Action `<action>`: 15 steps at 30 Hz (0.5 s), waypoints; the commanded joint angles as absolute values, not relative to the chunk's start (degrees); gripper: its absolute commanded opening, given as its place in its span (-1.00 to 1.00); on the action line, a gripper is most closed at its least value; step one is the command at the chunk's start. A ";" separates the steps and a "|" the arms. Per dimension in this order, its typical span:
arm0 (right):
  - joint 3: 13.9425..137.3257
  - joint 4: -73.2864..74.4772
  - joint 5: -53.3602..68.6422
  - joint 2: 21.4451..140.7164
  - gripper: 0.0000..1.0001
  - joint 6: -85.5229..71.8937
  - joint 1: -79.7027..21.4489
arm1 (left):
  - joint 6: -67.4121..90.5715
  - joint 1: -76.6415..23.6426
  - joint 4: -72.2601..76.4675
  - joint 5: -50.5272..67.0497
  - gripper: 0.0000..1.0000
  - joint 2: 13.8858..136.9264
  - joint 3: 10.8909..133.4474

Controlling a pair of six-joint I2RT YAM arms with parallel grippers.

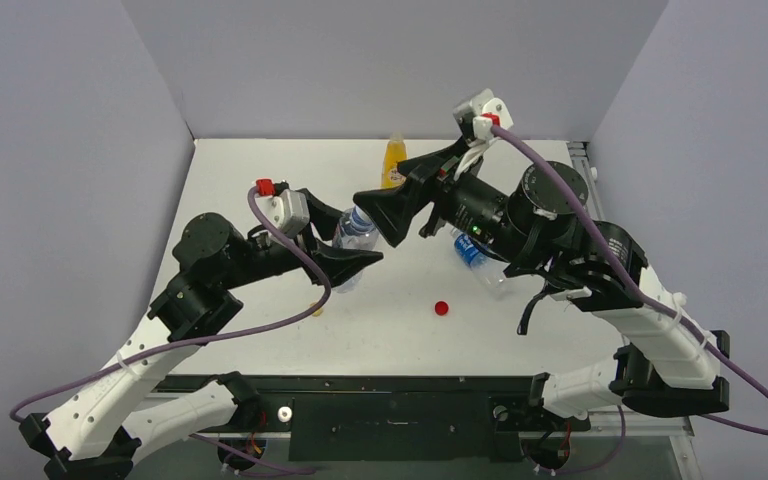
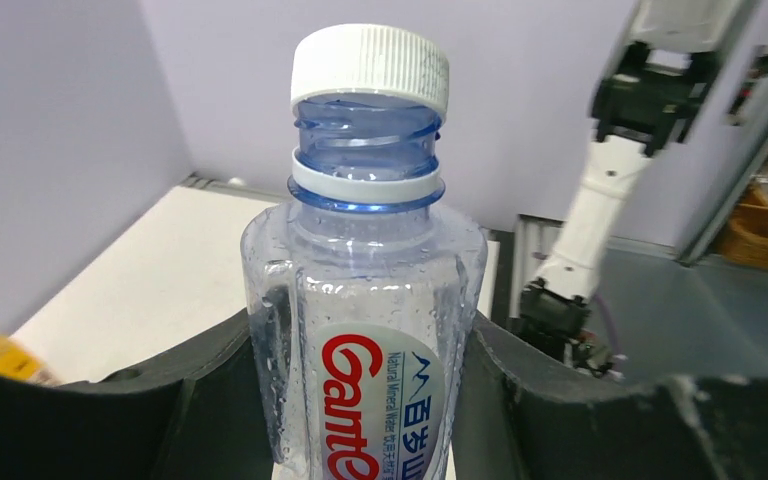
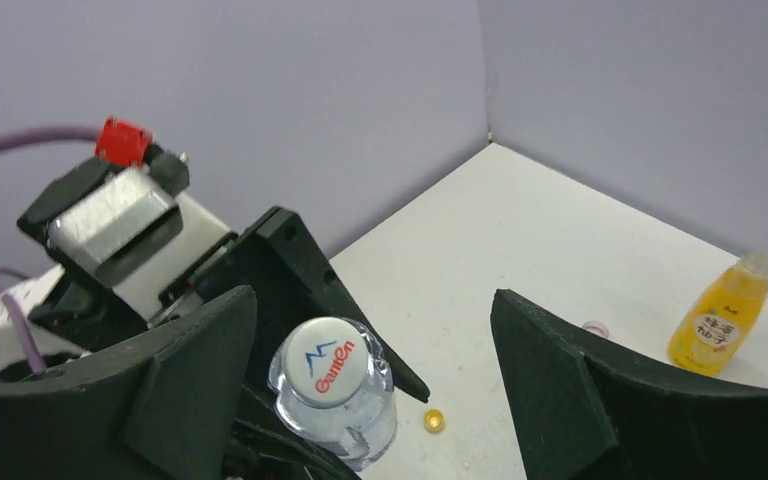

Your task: Unscrew the bottle caps

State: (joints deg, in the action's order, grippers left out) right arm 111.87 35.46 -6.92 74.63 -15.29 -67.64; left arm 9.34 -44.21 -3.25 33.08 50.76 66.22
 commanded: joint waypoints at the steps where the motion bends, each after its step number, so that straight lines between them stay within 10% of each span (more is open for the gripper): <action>1: 118.86 37.96 -19.02 79.33 0.65 -19.23 -68.69 | 2.22 -44.39 -5.34 19.36 -1.00 51.43 66.46; 15: 125.64 41.33 -21.19 87.89 0.17 -21.74 -69.39 | 1.92 -44.47 -5.08 12.65 -1.00 51.60 66.12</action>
State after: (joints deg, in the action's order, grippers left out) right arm 124.40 42.02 -20.60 89.19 -20.43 -69.41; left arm 2.31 -44.21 -6.98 14.33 52.36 66.13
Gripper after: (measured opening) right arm 0.622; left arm 0.478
